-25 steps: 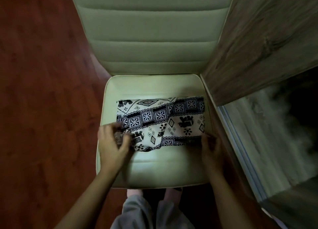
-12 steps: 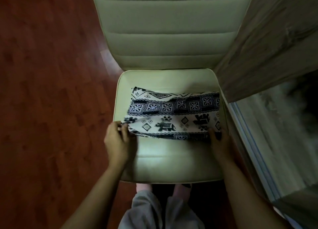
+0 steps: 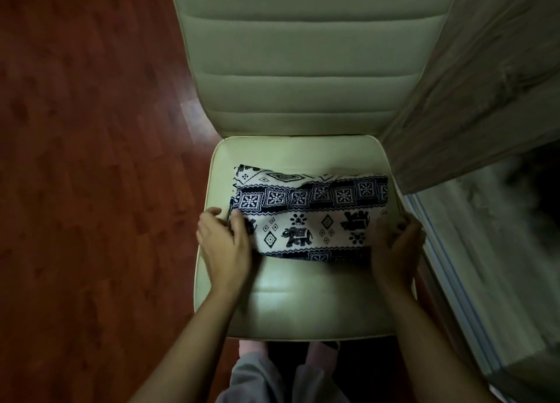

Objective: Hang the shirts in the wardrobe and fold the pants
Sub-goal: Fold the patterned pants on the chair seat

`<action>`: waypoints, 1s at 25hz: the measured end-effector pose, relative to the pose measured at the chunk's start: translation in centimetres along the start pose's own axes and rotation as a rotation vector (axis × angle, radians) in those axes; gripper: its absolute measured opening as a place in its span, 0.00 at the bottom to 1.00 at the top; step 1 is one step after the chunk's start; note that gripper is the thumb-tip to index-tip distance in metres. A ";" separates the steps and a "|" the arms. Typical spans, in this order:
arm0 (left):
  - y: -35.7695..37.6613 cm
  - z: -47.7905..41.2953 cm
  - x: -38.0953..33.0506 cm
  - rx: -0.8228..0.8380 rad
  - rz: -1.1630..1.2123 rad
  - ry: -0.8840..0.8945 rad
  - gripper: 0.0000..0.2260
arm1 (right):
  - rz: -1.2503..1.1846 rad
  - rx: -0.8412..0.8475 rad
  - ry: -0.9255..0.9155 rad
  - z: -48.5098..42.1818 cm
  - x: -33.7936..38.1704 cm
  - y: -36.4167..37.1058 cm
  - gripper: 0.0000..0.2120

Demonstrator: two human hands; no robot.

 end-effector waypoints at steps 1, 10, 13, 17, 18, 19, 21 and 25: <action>0.7 -0.6 -0.7 0.009 -0.076 0.004 0.20 | -0.039 0.009 -0.025 -0.5 0.7 0.4 0.20; 3.1 -4.8 -0.8 0.092 -0.492 0.064 0.13 | 0.046 0.009 0.144 -4.4 0.5 3.1 0.21; 2.9 -4.4 -1.3 0.074 -0.473 0.115 0.15 | 0.148 -0.096 0.077 -2.8 0.7 2.5 0.20; 4.6 -1.0 -2.7 0.108 -0.554 0.491 0.24 | 0.397 -0.072 -0.316 1.1 3.1 3.2 0.23; 5.4 -0.4 -1.7 0.191 -0.622 0.536 0.26 | 0.421 0.023 -0.304 1.4 2.6 3.8 0.24; 5.9 -0.2 -0.4 0.257 -0.687 0.536 0.28 | 0.425 0.125 -0.210 1.6 1.6 4.4 0.26; 6.2 -0.5 2.0 0.297 -0.743 0.471 0.28 | 0.418 0.237 -0.012 1.7 -1.0 4.9 0.31; 5.5 -0.8 2.1 0.293 -0.625 0.233 0.24 | 0.531 0.217 0.038 1.0 -0.7 4.8 0.32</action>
Point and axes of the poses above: each hand's wrist, its own z-axis away from the middle knuckle, its own y-axis out of the palm, x = y × z, the point moved 6 cm from there along -z, towards the middle knuckle, and after that the axes turned 1 degree about y, right-handed, at the moved point
